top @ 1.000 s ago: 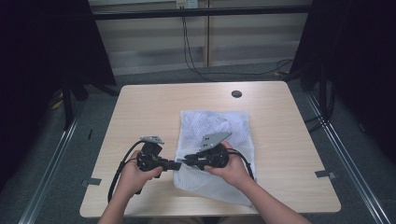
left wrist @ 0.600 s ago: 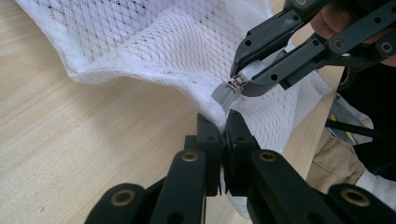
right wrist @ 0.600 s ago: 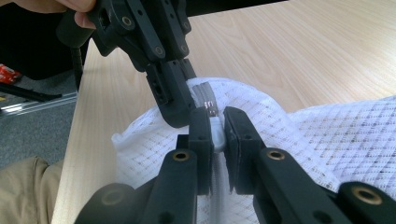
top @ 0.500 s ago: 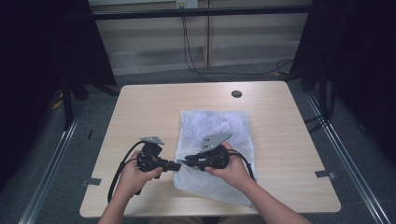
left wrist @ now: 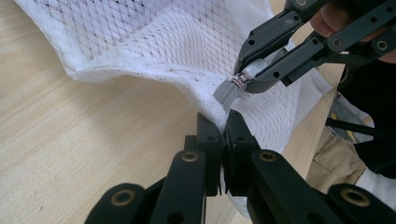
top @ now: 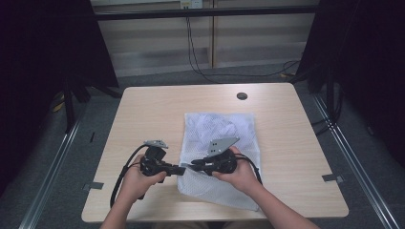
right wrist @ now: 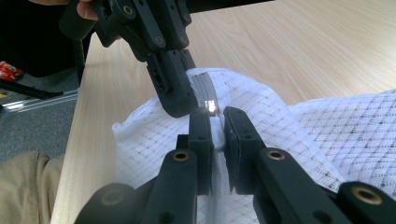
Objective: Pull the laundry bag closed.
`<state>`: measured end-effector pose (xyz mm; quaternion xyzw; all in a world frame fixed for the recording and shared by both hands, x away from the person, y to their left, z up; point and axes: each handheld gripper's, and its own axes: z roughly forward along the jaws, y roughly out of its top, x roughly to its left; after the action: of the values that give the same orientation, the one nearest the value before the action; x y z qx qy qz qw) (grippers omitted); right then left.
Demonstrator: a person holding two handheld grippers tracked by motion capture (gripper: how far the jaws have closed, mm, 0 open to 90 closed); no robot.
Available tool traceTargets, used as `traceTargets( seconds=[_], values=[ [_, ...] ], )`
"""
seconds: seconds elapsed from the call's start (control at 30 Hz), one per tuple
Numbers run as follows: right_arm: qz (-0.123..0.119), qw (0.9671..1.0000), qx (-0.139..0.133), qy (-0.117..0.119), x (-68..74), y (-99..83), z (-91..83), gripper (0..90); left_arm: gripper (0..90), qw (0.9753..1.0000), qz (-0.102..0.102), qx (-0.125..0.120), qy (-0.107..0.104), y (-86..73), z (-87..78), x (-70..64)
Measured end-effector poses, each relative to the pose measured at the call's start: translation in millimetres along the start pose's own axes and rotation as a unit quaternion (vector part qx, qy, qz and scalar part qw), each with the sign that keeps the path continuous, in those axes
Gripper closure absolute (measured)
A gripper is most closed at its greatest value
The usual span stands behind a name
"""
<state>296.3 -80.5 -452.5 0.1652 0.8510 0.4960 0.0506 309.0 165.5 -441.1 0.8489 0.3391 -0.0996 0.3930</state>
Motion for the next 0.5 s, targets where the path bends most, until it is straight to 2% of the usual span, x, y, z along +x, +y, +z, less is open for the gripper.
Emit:
traceTargets(
  seconds=[0.13,0.3,0.5],
  values=[
    [-0.002,1.0,0.001,0.0,0.7,-0.4,-1.0,81.8,87.1,1.0,-0.001,-0.001,-0.004,-0.5,-0.4,0.5],
    [-0.001,1.0,-0.003,-0.001,0.1,-0.9,-1.9,81.8,87.1,1.0,-0.002,-0.002,0.001,-0.4,-0.9,-0.3],
    [0.002,1.0,-0.005,-0.001,0.2,-1.1,-2.5,81.8,87.1,1.0,-0.002,-0.004,-0.006,-0.4,-1.2,0.4]
  ],
)
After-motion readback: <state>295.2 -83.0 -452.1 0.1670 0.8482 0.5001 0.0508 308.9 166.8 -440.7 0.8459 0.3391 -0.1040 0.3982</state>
